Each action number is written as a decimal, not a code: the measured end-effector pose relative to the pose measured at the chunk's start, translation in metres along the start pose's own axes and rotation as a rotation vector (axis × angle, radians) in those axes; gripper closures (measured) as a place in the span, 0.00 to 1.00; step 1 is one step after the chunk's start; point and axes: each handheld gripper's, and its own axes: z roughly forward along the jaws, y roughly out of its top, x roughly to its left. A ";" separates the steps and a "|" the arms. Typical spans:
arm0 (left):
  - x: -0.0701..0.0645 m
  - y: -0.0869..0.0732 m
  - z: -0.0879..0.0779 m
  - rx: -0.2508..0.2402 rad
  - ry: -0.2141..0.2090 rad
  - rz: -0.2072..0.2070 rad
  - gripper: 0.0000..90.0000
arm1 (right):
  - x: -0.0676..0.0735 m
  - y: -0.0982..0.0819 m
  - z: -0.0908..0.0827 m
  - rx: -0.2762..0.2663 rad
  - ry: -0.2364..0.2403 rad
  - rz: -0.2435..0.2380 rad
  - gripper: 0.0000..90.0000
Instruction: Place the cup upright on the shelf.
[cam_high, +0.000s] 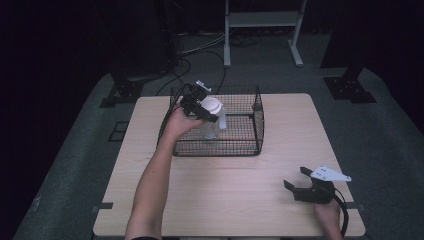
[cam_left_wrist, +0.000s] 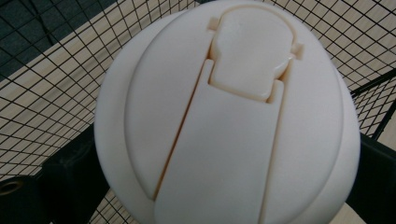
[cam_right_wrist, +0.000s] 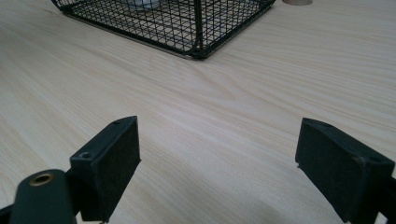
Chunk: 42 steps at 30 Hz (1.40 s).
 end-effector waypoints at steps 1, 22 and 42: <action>0.000 0.000 0.000 -0.003 -0.001 -0.001 0.03 | 0.000 0.000 0.000 0.001 0.000 0.000 0.14; 0.001 -0.003 -0.027 -0.069 -0.012 -0.001 0.02 | 0.000 0.000 0.000 0.003 0.001 0.000 0.14; -0.002 -0.024 -0.047 -0.068 0.002 0.021 0.02 | 0.000 0.000 0.000 0.005 0.002 -0.003 0.14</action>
